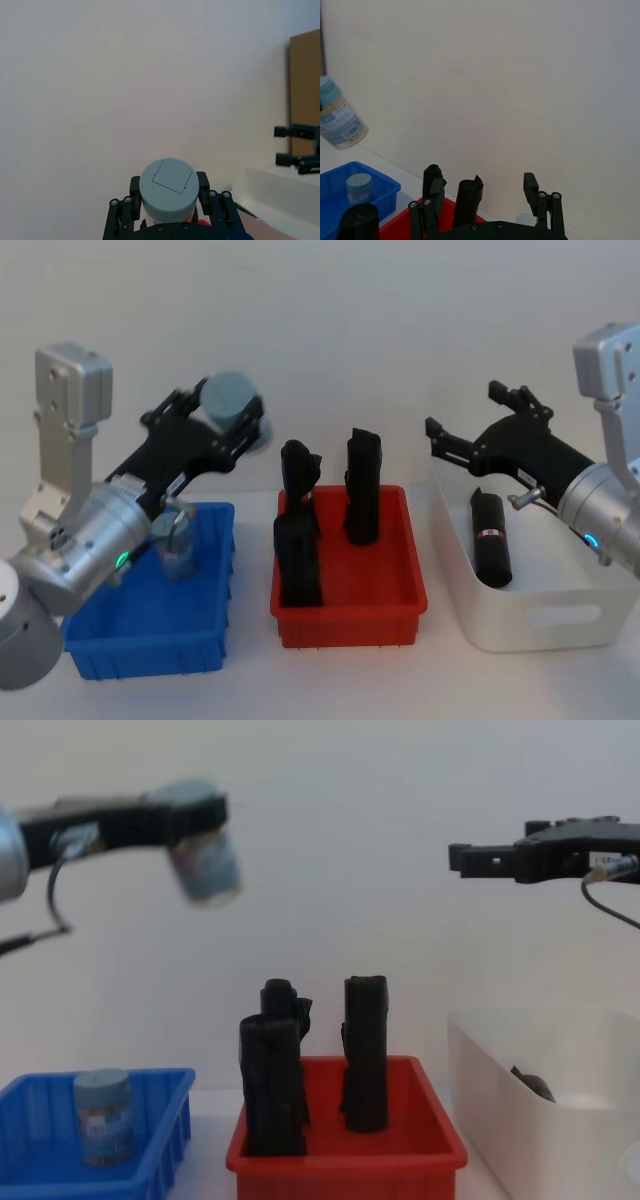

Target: Pick the cotton swabs from the blue box and place them into the white box.

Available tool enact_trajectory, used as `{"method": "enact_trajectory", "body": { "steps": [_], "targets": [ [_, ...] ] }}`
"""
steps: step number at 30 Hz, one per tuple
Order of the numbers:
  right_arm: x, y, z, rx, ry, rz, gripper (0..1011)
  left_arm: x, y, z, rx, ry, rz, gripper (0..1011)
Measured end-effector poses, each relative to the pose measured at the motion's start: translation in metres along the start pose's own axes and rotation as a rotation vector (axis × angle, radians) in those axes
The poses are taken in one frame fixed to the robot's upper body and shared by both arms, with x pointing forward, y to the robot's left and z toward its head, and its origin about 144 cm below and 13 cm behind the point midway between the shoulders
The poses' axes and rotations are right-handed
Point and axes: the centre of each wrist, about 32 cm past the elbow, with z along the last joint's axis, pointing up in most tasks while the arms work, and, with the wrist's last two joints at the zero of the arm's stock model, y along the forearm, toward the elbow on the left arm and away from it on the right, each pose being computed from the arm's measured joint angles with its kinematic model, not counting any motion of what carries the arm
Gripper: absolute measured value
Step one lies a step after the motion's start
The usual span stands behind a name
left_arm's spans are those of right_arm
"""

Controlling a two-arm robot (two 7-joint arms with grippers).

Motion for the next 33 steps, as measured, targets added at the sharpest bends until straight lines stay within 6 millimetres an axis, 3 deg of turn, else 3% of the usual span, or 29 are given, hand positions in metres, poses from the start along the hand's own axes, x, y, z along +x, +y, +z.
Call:
{"method": "enact_trajectory", "body": {
  "steps": [19,33],
  "targets": [
    [-0.012,0.016,-0.006,0.003,-0.086,0.091,1001,-0.031,-0.046,0.054,-0.202,-0.084,-0.277,669],
    [-0.026,0.04,-0.005,0.03,-0.157,0.181,1001,-0.043,-0.057,0.064,-0.221,-0.098,-0.362,669]
  ]
}}
